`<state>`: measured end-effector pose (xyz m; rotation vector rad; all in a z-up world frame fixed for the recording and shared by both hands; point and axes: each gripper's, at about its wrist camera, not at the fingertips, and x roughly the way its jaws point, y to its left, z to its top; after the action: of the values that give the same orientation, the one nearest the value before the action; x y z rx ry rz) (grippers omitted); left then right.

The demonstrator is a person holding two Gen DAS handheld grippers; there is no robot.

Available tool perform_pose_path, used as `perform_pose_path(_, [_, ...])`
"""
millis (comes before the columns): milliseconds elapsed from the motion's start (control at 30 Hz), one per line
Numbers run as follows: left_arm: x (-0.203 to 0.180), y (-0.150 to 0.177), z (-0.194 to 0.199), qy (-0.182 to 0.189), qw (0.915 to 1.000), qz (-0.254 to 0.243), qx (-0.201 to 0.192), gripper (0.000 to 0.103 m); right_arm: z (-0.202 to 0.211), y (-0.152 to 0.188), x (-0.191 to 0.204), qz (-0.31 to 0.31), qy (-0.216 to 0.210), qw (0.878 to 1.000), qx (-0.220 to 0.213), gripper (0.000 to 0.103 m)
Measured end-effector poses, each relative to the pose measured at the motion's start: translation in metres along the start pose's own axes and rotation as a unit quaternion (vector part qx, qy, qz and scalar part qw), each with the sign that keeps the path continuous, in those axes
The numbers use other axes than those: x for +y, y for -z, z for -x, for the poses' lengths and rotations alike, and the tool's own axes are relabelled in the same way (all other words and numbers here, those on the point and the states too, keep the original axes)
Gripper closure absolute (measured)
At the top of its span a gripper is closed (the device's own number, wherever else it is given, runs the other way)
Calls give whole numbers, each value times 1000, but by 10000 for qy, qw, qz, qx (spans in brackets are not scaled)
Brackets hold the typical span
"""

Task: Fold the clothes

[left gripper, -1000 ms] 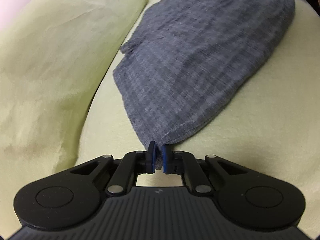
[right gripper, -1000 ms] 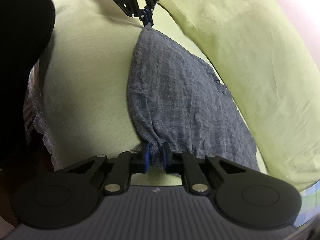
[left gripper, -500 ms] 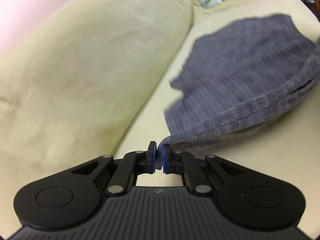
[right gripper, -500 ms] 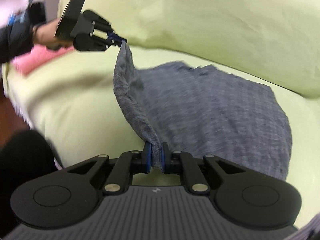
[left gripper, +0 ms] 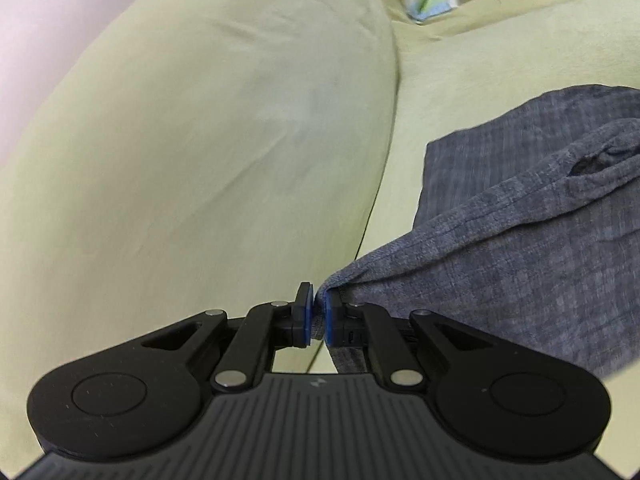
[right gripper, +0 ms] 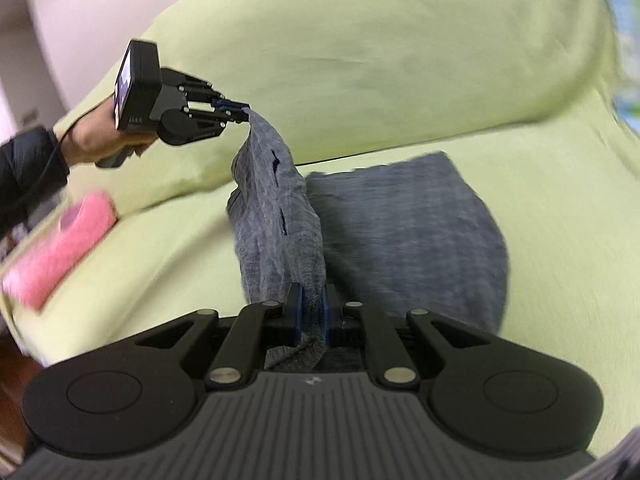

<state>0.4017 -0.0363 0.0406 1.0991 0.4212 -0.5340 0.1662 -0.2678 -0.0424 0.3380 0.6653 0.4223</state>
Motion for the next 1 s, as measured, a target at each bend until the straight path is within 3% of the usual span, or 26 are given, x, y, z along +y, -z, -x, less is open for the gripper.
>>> perform_pose_path(300, [-28,-58,-74,257,9994,-191,-130,98,-11,13,-81,-1417,-163,9897,-122,96])
perform_pose_path(533, [-47,-82,-110,391,9984,-357,-219,98,-13,27,-114,-2048,-118,9786,-184,96])
perform_pose_path(1000, [-69,-103,-139,636,9963,-487,-321,98,1,42,-113,-2418,-35,9698,-307,96])
